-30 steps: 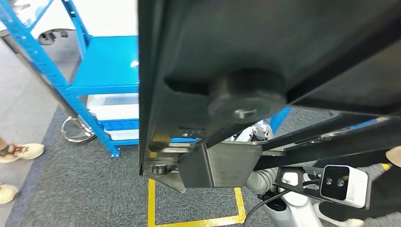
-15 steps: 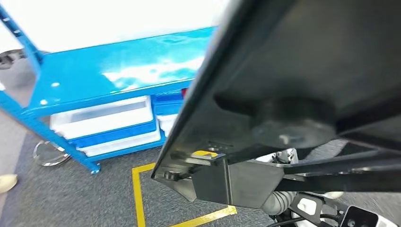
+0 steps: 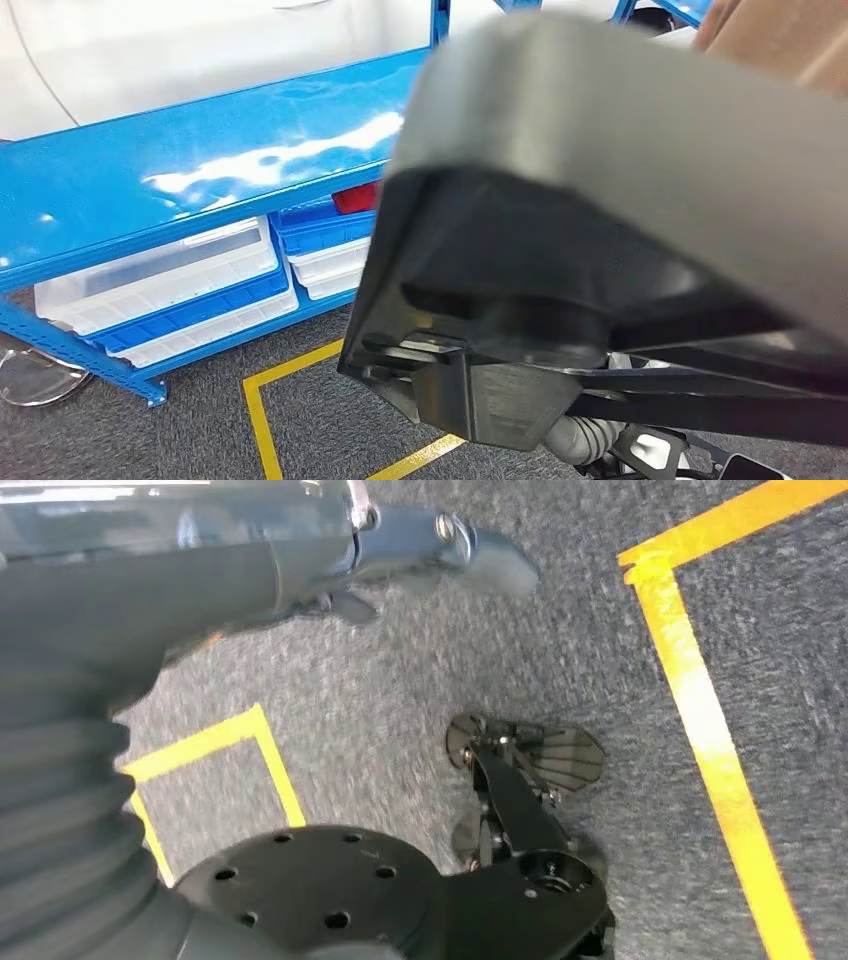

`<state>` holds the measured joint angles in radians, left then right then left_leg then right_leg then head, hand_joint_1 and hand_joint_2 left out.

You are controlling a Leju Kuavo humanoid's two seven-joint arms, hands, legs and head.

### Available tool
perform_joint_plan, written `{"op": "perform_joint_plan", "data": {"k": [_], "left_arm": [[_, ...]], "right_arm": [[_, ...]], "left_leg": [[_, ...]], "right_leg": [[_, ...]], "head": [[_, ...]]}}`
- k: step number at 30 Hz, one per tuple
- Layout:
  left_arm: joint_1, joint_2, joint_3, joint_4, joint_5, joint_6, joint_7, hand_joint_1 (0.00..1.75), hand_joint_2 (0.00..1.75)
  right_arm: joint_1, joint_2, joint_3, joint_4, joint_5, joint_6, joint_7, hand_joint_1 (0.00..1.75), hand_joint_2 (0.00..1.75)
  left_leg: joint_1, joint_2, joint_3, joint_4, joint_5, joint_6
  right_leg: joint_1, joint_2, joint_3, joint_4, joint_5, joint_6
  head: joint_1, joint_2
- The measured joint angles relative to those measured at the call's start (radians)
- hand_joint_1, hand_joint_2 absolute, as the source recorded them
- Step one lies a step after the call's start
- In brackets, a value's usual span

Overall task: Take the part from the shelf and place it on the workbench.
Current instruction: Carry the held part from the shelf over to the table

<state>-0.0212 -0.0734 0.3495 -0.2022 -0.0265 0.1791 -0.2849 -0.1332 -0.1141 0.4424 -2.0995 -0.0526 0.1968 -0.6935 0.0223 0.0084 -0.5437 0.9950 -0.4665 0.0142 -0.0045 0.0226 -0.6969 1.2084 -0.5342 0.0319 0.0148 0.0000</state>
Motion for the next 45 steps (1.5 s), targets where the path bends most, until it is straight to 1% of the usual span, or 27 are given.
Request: {"op": "perform_joint_plan", "data": {"k": [2, 3, 5, 7, 8, 10, 11, 13, 15, 17, 19, 21, 22, 23, 25, 26, 28, 30, 32, 33, 35, 36, 38, 39, 41, 43, 45], "left_arm": [[0.001, 0.0, 0.001, 0.0, 0.007, -0.001, -0.011, 0.0, 1.75], [0.001, 0.001, 0.002, 0.0, 0.011, -0.004, -0.017, 0.0, 1.75], [-0.001, 0.002, 0.005, 0.0, 0.016, -0.015, -0.027, 0.0, 1.75], [-0.002, 0.007, 0.008, 0.0, 0.02, -0.033, -0.033, 0.0, 1.75], [-0.003, 0.01, 0.01, 0.0, 0.021, -0.04, -0.035, 0.0, 1.75], [-0.006, 0.015, 0.016, 0.0, 0.024, -0.048, -0.036, 0.0, 1.75], [-0.008, 0.018, 0.019, 0.0, 0.023, -0.049, -0.033, 0.0, 1.75], [-0.01, 0.026, 0.021, 0.0, 0.019, -0.053, -0.027, 0.0, 1.75], [-0.008, 0.033, 0.022, 0.0, 0.01, -0.06, -0.024, 0.0, 1.75], [-0.006, 0.039, 0.022, 0.0, 0.004, -0.062, -0.024, 0.0, 1.75], [-0.005, 0.046, 0.022, 0.0, 0.001, -0.065, -0.028, 0.0, 1.75], [-0.006, 0.053, 0.022, 0.0, -0.003, -0.07, -0.039, 0.0, 1.75], [-0.005, 0.056, 0.023, 0.0, -0.003, -0.073, -0.045, 0.0, 1.75], [-0.006, 0.058, 0.024, 0.0, -0.002, -0.075, -0.051, 0.0, 1.75], [-0.009, 0.06, 0.027, 0.0, 0.003, -0.077, -0.06, 0.0, 1.75], [-0.011, 0.061, 0.028, 0.0, 0.005, -0.078, -0.063, 0.0, 1.75], [-0.013, 0.061, 0.03, 0.0, 0.006, -0.079, -0.068, 0.0, 1.75], [-0.012, 0.062, 0.032, 0.0, 0.006, -0.079, -0.07, 0.0, 1.75], [-0.011, 0.062, 0.035, 0.0, 0.006, -0.079, -0.069, 0.0, 1.75], [-0.011, 0.062, 0.036, 0.0, 0.006, -0.079, -0.069, 0.0, 1.75], [-0.012, 0.062, 0.037, 0.0, 0.006, -0.079, -0.069, 0.0, 1.75], [-0.013, 0.062, 0.037, 0.0, 0.006, -0.08, -0.07, 0.0, 1.75], [-0.013, 0.063, 0.039, 0.0, 0.006, -0.084, -0.076, 0.0, 1.75], [-0.013, 0.063, 0.04, 0.0, 0.005, -0.088, -0.079, 0.0, 1.75], [-0.015, 0.064, 0.042, 0.0, 0.0, -0.094, -0.083, 0.0, 1.75], [-0.016, 0.064, 0.043, 0.0, -0.005, -0.095, -0.083, 0.0, 1.75], [-0.015, 0.066, 0.044, 0.0, -0.009, -0.093, -0.081, 0.0, 1.75]], "right_arm": [[0.0, 0.0, 0.002, 0.006, 0.011, -0.008, 0.0, 1.75, 1.75], [-0.001, 0.0, 0.004, 0.008, 0.016, -0.014, 0.0, 1.75, 1.75], [-0.005, 0.0, 0.009, 0.01, 0.024, -0.028, 0.0, 1.75, 1.75], [-0.013, 0.0, 0.015, 0.011, 0.027, -0.042, 0.0, 1.75, 1.75], [-0.016, 0.0, 0.018, 0.011, 0.026, -0.047, 0.0, 1.75, 1.75], [-0.022, 0.0, 0.021, 0.012, 0.019, -0.054, 0.0, 1.75, 1.75], [-0.028, 0.0, 0.022, 0.012, 0.012, -0.055, 0.002, 1.75, 1.75], [-0.052, 0.0, 0.019, 0.017, -0.018, -0.051, 0.012, 1.75, 1.75], [-0.087, 0.001, 0.0, 0.035, -0.063, -0.025, 0.019, 1.75, 1.75], [-0.113, 0.001, -0.036, 0.065, -0.101, 0.019, 0.019, 1.75, 1.75], [-0.13, 0.001, -0.077, 0.093, -0.12, 0.058, 0.017, 1.75, 1.75], [-0.14, 0.004, -0.11, 0.11, -0.125, 0.092, 0.016, 1.75, 1.75], [-0.141, 0.006, -0.121, 0.114, -0.126, 0.106, 0.016, 1.75, 1.75], [-0.139, 0.008, -0.127, 0.117, -0.126, 0.117, 0.016, 1.75, 1.75], [-0.132, 0.01, -0.132, 0.121, -0.126, 0.128, 0.016, 1.75, 1.75], [-0.128, 0.01, -0.134, 0.122, -0.125, 0.13, 0.016, 1.75, 1.75], [-0.125, 0.011, -0.139, 0.124, -0.125, 0.13, 0.016, 1.75, 1.75], [-0.124, 0.011, -0.141, 0.126, -0.124, 0.13, 0.015, 1.75, 1.75], [-0.119, 0.011, -0.142, 0.13, -0.124, 0.13, 0.015, 1.75, 1.75], [-0.117, 0.011, -0.142, 0.132, -0.124, 0.13, 0.015, 1.75, 1.75], [-0.116, 0.011, -0.143, 0.133, -0.124, 0.13, 0.015, 1.75, 1.75], [-0.116, 0.011, -0.143, 0.134, -0.123, 0.13, 0.015, 1.75, 1.75], [-0.117, 0.012, -0.144, 0.134, -0.121, 0.13, 0.014, 1.75, 1.75], [-0.117, 0.013, -0.145, 0.134, -0.117, 0.13, 0.014, 1.75, 1.75], [-0.114, 0.014, -0.146, 0.13, -0.108, 0.13, 0.014, 1.75, 1.75], [-0.114, 0.014, -0.147, 0.123, -0.104, 0.13, 0.013, 1.75, 1.75], [-0.112, 0.014, -0.147, 0.118, -0.109, 0.133, 0.011, 1.75, 1.75]], "left_leg": [[-0.001, 0.026, 0.0, 0.001, -0.002, -0.002], [-0.001, 0.038, 0.0, 0.001, -0.003, -0.004], [-0.001, 0.058, 0.004, 0.002, -0.008, -0.011], [-0.005, 0.074, 0.008, 0.005, -0.014, -0.023], [-0.008, 0.081, 0.01, 0.006, -0.016, -0.029], [-0.009, 0.097, 0.015, 0.003, -0.018, -0.042], [-0.007, 0.093, 0.017, 0.006, -0.024, -0.048], [-0.002, 0.053, -0.003, 0.058, -0.061, -0.054], [-0.002, 0.009, -0.065, 0.192, -0.128, -0.055], [-0.003, -0.001, -0.122, 0.3, -0.158, -0.053], [-0.003, -0.007, -0.111, 0.258, -0.107, -0.046], [-0.003, -0.044, -0.055, 0.12, -0.032, -0.036], [-0.002, -0.063, -0.033, 0.066, -0.012, -0.033], [-0.003, -0.078, -0.021, 0.037, -0.006, -0.031], [-0.005, -0.069, -0.014, 0.023, -0.008, -0.027], [-0.005, -0.058, -0.011, 0.017, -0.005, -0.022], [-0.001, -0.032, -0.004, 0.003, 0.002, -0.01], [-0.003, -0.006, -0.002, -0.001, 0.002, -0.003], [-0.004, 0.022, -0.001, 0.0, -0.002, -0.003], [-0.004, 0.035, 0.0, 0.0, -0.003, -0.005], [-0.004, 0.057, 0.006, 0.001, -0.009, -0.011], [-0.005, 0.066, 0.01, 0.002, -0.014, -0.016], [-0.011, 0.084, 0.015, 0.005, -0.022, -0.028], [-0.013, 0.093, 0.018, 0.005, -0.025, -0.033], [-0.012, 0.109, 0.022, 0.004, -0.031, -0.044], [-0.007, 0.08, 0.012, 0.038, -0.06, -0.052], [-0.004, 0.026, -0.038, 0.152, -0.12, -0.052]], "right_leg": [[-0.009, -0.014, -0.039, 0.082, -0.021, 0.009], [-0.013, -0.018, -0.031, 0.068, -0.005, 0.012], [-0.018, -0.046, 0.037, -0.058, 0.056, 0.014], [-0.012, -0.081, 0.093, -0.167, 0.09, 0.001], [-0.008, -0.089, 0.102, -0.187, 0.091, -0.008], [-0.003, -0.071, 0.099, -0.189, 0.09, -0.026], [-0.003, -0.062, 0.099, -0.191, 0.092, -0.033], [-0.007, -0.041, 0.101, -0.198, 0.097, -0.048], [-0.005, -0.017, 0.101, -0.199, 0.1, -0.057], [0.001, 0.009, 0.101, -0.198, 0.1, -0.061], [0.004, 0.037, 0.102, -0.195, 0.1, -0.061], [0.006, 0.062, 0.101, -0.189, 0.098, -0.057], [0.006, 0.074, 0.098, -0.185, 0.097, -0.054], [0.004, 0.084, 0.094, -0.183, 0.098, -0.048], [0.0, 0.105, 0.088, -0.184, 0.101, -0.035], [-0.001, 0.1, 0.086, -0.183, 0.101, -0.03], [0.002, 0.051, 0.066, -0.144, 0.076, -0.021], [-0.002, -0.001, 0.008, -0.029, 0.016, -0.013], [-0.011, -0.011, -0.048, 0.079, -0.019, -0.005], [-0.015, -0.014, -0.053, 0.087, -0.01, -0.002], [-0.019, -0.033, -0.001, -0.014, 0.052, 0.001], [-0.016, -0.06, 0.035, -0.083, 0.077, -0.001], [-0.007, -0.097, 0.079, -0.172, 0.101, -0.014], [-0.002, -0.101, 0.08, -0.181, 0.097, -0.021], [-0.001, -0.075, 0.078, -0.184, 0.099, -0.035], [-0.003, -0.052, 0.082, -0.191, 0.102, -0.048], [-0.003, -0.03, 0.085, -0.194, 0.102, -0.058]], "head": [[0.0, 0.0], [0.0, 0.0], [0.0, 0.0], [0.0, 0.0], [0.0, 0.0], [0.0, 0.0], [-0.001, 0.0], [-0.004, 0.0], [-0.008, 0.0], [-0.009, 0.0], [-0.009, 0.0], [-0.009, 0.0], [-0.009, 0.0], [-0.008, 0.0], [-0.009, 0.0], [-0.009, 0.0], [-0.005, 0.0], [-0.001, 0.0], [-0.001, 0.0], [-0.001, 0.0], [0.0, 0.0], [0.0, 0.0], [-0.001, 0.0], [-0.001, 0.0], [-0.002, 0.0], [-0.004, 0.0], [-0.008, 0.0]]}}
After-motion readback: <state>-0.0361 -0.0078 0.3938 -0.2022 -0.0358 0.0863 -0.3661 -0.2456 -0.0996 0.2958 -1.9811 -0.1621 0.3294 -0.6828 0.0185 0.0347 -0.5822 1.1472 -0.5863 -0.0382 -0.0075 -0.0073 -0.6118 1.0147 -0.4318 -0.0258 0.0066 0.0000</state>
